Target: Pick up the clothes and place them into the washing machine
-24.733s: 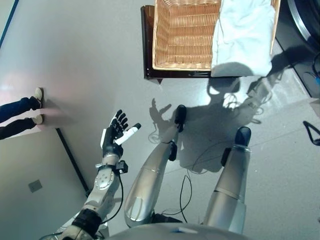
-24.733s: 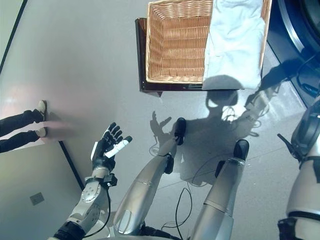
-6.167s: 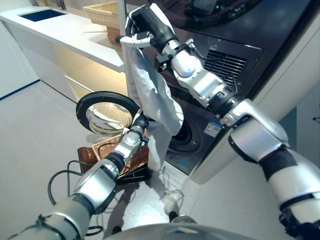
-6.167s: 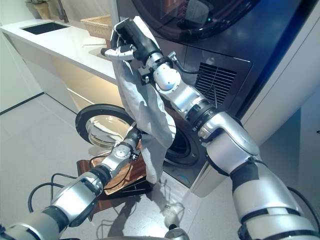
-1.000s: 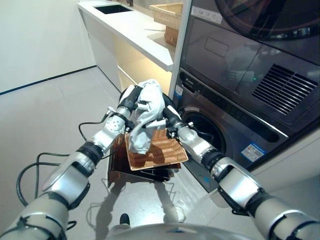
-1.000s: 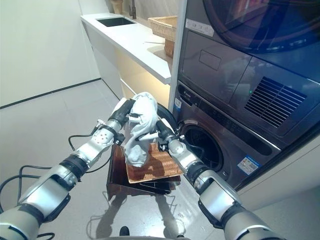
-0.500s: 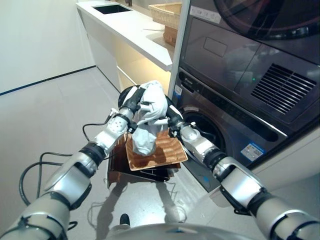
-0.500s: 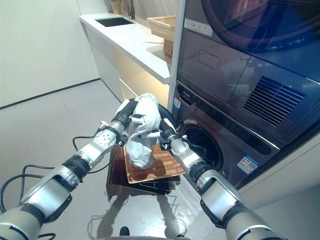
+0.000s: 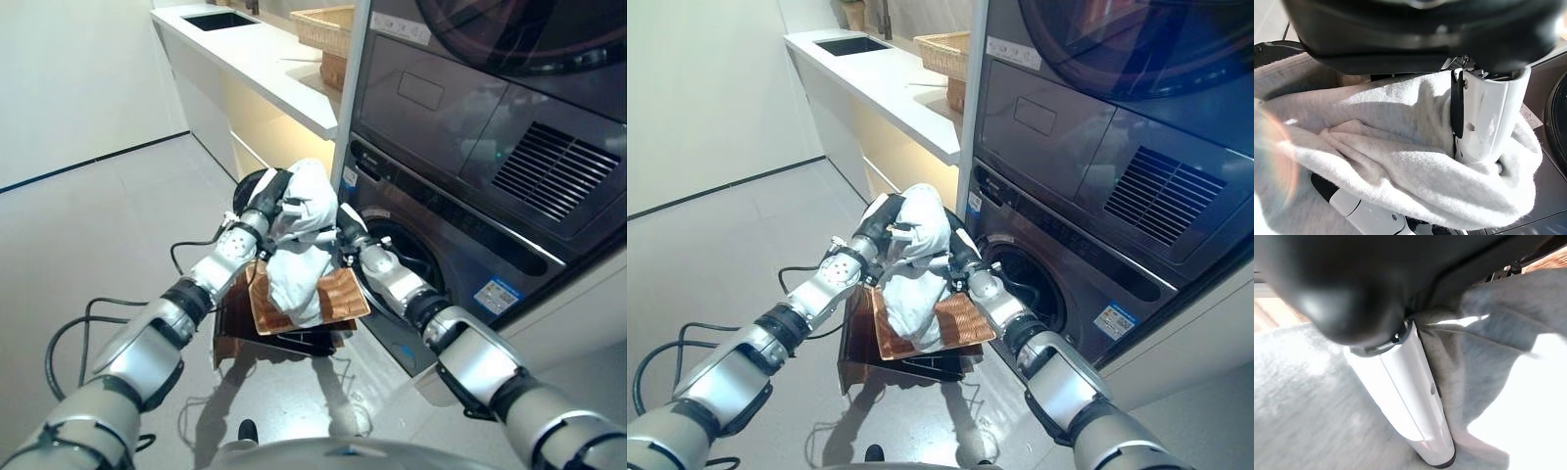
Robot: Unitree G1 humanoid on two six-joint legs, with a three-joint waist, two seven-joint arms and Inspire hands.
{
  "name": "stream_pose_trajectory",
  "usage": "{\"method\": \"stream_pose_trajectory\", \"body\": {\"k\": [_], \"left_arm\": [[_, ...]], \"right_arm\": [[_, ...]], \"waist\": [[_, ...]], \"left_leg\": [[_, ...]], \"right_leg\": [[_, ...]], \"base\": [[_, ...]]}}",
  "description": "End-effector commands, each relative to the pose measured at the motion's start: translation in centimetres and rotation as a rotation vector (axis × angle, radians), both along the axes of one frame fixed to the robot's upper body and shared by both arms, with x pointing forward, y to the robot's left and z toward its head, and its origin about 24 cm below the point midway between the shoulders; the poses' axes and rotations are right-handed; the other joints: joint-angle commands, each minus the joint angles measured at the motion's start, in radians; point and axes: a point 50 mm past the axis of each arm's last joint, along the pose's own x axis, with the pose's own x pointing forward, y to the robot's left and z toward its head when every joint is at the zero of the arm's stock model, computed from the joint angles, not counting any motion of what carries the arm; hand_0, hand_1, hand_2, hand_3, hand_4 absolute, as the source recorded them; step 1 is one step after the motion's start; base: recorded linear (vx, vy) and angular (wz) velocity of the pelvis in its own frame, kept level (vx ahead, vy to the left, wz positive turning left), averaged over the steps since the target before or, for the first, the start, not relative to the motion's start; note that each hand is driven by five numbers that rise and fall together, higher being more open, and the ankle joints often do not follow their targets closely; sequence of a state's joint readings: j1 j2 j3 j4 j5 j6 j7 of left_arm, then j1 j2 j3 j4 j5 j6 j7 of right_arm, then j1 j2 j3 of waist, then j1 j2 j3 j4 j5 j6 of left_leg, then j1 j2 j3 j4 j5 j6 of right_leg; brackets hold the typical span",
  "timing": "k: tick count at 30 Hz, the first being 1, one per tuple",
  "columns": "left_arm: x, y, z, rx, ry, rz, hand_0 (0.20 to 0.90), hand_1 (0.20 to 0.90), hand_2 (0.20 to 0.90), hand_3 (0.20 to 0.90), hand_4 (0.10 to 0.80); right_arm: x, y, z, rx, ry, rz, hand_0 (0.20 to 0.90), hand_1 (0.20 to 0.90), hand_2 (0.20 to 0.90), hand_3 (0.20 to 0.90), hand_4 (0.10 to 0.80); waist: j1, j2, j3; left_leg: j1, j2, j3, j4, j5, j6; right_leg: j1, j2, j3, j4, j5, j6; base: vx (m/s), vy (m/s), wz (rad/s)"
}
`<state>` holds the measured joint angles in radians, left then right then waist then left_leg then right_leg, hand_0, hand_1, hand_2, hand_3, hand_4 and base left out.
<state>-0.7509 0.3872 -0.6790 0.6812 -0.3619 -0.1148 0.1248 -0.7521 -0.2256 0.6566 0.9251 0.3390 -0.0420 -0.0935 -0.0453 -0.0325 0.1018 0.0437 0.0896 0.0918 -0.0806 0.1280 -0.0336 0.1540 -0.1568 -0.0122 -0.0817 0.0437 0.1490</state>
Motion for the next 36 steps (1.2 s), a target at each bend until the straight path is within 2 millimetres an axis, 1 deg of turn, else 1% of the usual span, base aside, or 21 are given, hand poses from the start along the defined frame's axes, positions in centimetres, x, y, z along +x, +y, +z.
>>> {"method": "stream_pose_trajectory", "body": {"k": [1, 2, 8, 9, 10, 11, 12, 14, 17, 21, 25, 27, 28, 29, 30, 31, 32, 34, 35, 36], "left_arm": [[-1.0, -9.2, 9.3, -0.209, -0.34, -0.335, 0.444, 0.444, 0.444, 0.444, 0.475], [-0.9, -9.1, 9.3, -0.191, -0.349, -0.324, 0.9, 0.9, 0.9, 0.9, 0.8], [-0.7, -8.1, 9.7, -0.189, -0.376, -0.292, 0.9, 0.9, 0.9, 0.9, 0.8], [-0.6, -7.5, 9.9, -0.186, -0.391, -0.275, 0.9, 0.9, 0.9, 0.9, 0.8], [-0.6, -7.5, 9.9, -0.186, -0.391, -0.275, 0.9, 0.9, 0.9, 0.9, 0.8], [-0.4, -6.6, 10.2, -0.187, -0.403, -0.251, 0.9, 0.9, 0.9, 0.9, 0.8], [-0.4, -6.6, 10.2, -0.187, -0.403, -0.251, 0.9, 0.9, 0.9, 0.9, 0.8], [-0.1, -4.9, 10.2, -0.166, -0.414, -0.208, 0.9, 0.9, 0.9, 0.9, 0.8], [-0.1, -3.6, 10.0, -0.148, -0.418, -0.184, 0.9, 0.9, 0.9, 0.9, 0.8], [0.0, -2.0, 9.7, -0.11, -0.414, -0.162, 0.9, 0.9, 0.9, 0.9, 0.8], [-0.3, -0.3, 9.2, -0.109, -0.404, -0.128, 0.9, 0.9, 0.9, 0.9, 0.8], [-0.3, 0.0, 9.2, -0.108, -0.408, -0.121, 0.9, 0.9, 0.9, 0.9, 0.8], [-0.5, 0.8, 8.8, -0.108, -0.404, -0.096, 0.9, 0.9, 0.9, 0.9, 0.8], [-0.5, 0.8, 8.8, -0.108, -0.404, -0.096, 0.9, 0.9, 0.9, 0.9, 0.8], [-0.8, 1.8, 8.4, -0.099, -0.405, -0.068, 0.9, 0.9, 0.9, 0.9, 0.8], [-0.9, 2.3, 8.1, -0.099, -0.401, -0.051, 0.9, 0.9, 0.9, 0.9, 0.8], [-0.9, 2.3, 8.1, -0.099, -0.401, -0.051, 0.9, 0.9, 0.9, 0.9, 0.8], [-1.5, 4.6, 6.3, -0.131, -0.358, 0.04, 0.9, 0.9, 0.9, 0.9, 0.8], [-1.5, 4.6, 6.3, -0.131, -0.358, 0.04, 0.9, 0.9, 0.9, 0.9, 0.8], [-1.9, 6.1, 4.7, -0.149, -0.312, 0.104, 0.9, 0.9, 0.9, 0.9, 0.8]], "right_arm": [[1.9, 5.0, 6.5, 0.064, -0.254, 0.143, 0.2, 0.2, 0.2, 0.2, 0.3], [1.9, 4.8, 6.3, 0.051, -0.252, 0.137, 0.2, 0.2, 0.2, 0.2, 0.3], [2.0, 3.6, 5.5, 0.024, -0.238, 0.098, 0.2, 0.2, 0.2, 0.2, 0.3], [1.9, 3.1, 5.1, 0.015, -0.228, 0.083, 0.2, 0.2, 0.2, 0.2, 0.3], [1.9, 3.1, 5.1, 0.015, -0.228, 0.083, 0.2, 0.2, 0.2, 0.2, 0.3], [1.9, 2.5, 4.6, 0.004, -0.215, 0.06, 0.2, 0.2, 0.2, 0.2, 0.3], [1.9, 2.5, 4.6, 0.004, -0.215, 0.06, 0.2, 0.2, 0.2, 0.2, 0.3], [1.9, 1.2, 3.7, -0.005, -0.186, 0.015, 0.2, 0.2, 0.2, 0.2, 0.3], [1.8, 0.2, 3.1, -0.001, -0.163, -0.024, 0.2, 0.2, 0.2, 0.2, 0.3], [1.7, -1.0, 2.5, -0.01, -0.146, -0.065, 0.2, 0.2, 0.2, 0.2, 0.3], [1.7, -2.0, 2.3, -0.006, -0.143, -0.1, 0.2, 0.2, 0.2, 0.2, 0.3], [1.6, -2.2, 2.2, -0.004, -0.142, -0.109, 0.2, 0.2, 0.2, 0.2, 0.3], [1.5, -2.7, 2.0, 0.003, -0.135, -0.13, 0.2, 0.2, 0.2, 0.2, 0.3], [1.5, -2.7, 2.0, 0.003, -0.135, -0.13, 0.2, 0.2, 0.2, 0.2, 0.3], [1.4, -3.1, 1.6, 0.01, -0.125, -0.147, 0.2, 0.2, 0.2, 0.2, 0.3], [1.3, -3.3, 1.4, 0.015, -0.119, -0.159, 0.2, 0.2, 0.2, 0.2, 0.3], [1.3, -3.3, 1.4, 0.015, -0.118, -0.159, 0.2, 0.2, 0.2, 0.2, 0.3], [0.8, -4.0, 0.7, 0.051, -0.095, -0.196, 0.2, 0.2, 0.2, 0.2, 0.3], [0.8, -4.0, 0.6, 0.051, -0.094, -0.195, 0.2, 0.2, 0.2, 0.2, 0.3], [0.5, -4.4, 0.1, 0.08, -0.079, -0.221, 0.2, 0.2, 0.2, 0.2, 0.3]], "waist": [[0.04, 0.017, -0.1], [0.041, 0.017, -0.1], [0.044, 0.016, -0.1], [0.046, 0.015, -0.1], [0.046, 0.015, -0.1], [0.048, 0.016, -0.099], [0.048, 0.016, -0.099], [0.052, 0.018, -0.098], [0.057, 0.019, -0.097], [0.061, 0.021, -0.094], [0.066, 0.021, -0.093], [0.067, 0.021, -0.093], [0.069, 0.02, -0.091], [0.069, 0.02, -0.091], [0.071, 0.019, -0.089], [0.073, 0.018, -0.087], [0.073, 0.019, -0.088], [0.078, 0.016, -0.085], [0.077, 0.017, -0.085], [0.079, 0.016, -0.085]], "left_leg": [[0.034, 0.013, 0.015, 0.01, -0.064, -0.021], [0.033, 0.013, 0.014, 0.01, -0.064, -0.02], [0.034, 0.012, 0.013, 0.01, -0.065, -0.02], [0.034, 0.012, 0.013, 0.01, -0.065, -0.02], [0.034, 0.012, 0.013, 0.01, -0.065, -0.02], [0.034, 0.012, 0.014, 0.01, -0.065, -0.021], [0.034, 0.012, 0.014, 0.01, -0.065, -0.021], [0.034, 0.011, 0.013, 0.009, -0.064, -0.021], [0.035, 0.011, 0.01, 0.008, -0.063, -0.021], [0.036, 0.01, 0.009, 0.005, -0.062, -0.021], [0.034, 0.01, 0.009, 0.006, -0.061, -0.022], [0.034, 0.01, 0.008, 0.005, -0.061, -0.022], [0.034, 0.01, 0.007, 0.005, -0.061, -0.021], [0.034, 0.01, 0.007, 0.005, -0.061, -0.021], [0.033, 0.01, 0.007, 0.005, -0.06, -0.022], [0.034, 0.011, 0.007, 0.005, -0.061, -0.022], [0.034, 0.011, 0.007, 0.005, -0.061, -0.022], [0.035, 0.012, 0.009, 0.005, -0.061, -0.023], [0.035, 0.012, 0.009, 0.004, -0.061, -0.023], [0.037, 0.012, 0.012, 0.005, -0.063, -0.023]], "right_leg": [[-0.076, -0.039, 0.034, 0.116, -0.05, 0.013], [-0.076, -0.038, 0.034, 0.118, -0.05, 0.013], [-0.074, -0.038, 0.03, 0.117, -0.05, 0.013], [-0.075, -0.038, 0.031, 0.117, -0.049, 0.012], [-0.075, -0.038, 0.031, 0.117, -0.049, 0.012], [-0.074, -0.039, 0.03, 0.117, -0.049, 0.013], [-0.074, -0.039, 0.03, 0.117, -0.049, 0.013], [-0.074, -0.039, 0.029, 0.116, -0.049, 0.012], [-0.072, -0.039, 0.028, 0.115, -0.049, 0.013], [-0.071, -0.04, 0.026, 0.115, -0.049, 0.013], [-0.07, -0.041, 0.021, 0.114, -0.049, 0.014], [-0.069, -0.041, 0.021, 0.114, -0.049, 0.014], [-0.069, -0.041, 0.02, 0.115, -0.049, 0.014], [-0.069, -0.041, 0.02, 0.115, -0.049, 0.014], [-0.07, -0.041, 0.018, 0.116, -0.05, 0.013], [-0.07, -0.041, 0.018, 0.116, -0.05, 0.013], [-0.07, -0.041, 0.018, 0.116, -0.05, 0.013], [-0.071, -0.041, 0.019, 0.115, -0.051, 0.012], [-0.071, -0.041, 0.019, 0.115, -0.051, 0.012], [-0.069, -0.041, 0.019, 0.115, -0.053, 0.011]], "base": [[0.0, 0.0, 0.0], [0.0, 0.0, 0.0], [0.0, 0.0, 0.0], [0.0, 0.0, 0.0], [0.0, 0.0, 0.0], [0.0, 0.0, 0.0], [0.0, 0.0, 0.0], [0.0, 0.0, 0.0], [0.0, 0.0, 0.0], [-0.004, 0.001, 0.02], [0.0, 0.0, 0.0], [0.0, 0.0, 0.0], [0.0, 0.0, 0.0], [0.0, 0.0, 0.0], [-0.004, -0.005, 0.04], [0.0, 0.0, 0.0], [0.0, 0.0, 0.0], [0.0, 0.0, 0.0], [0.0, 0.0, 0.0], [0.0, 0.0, 0.0]]}}
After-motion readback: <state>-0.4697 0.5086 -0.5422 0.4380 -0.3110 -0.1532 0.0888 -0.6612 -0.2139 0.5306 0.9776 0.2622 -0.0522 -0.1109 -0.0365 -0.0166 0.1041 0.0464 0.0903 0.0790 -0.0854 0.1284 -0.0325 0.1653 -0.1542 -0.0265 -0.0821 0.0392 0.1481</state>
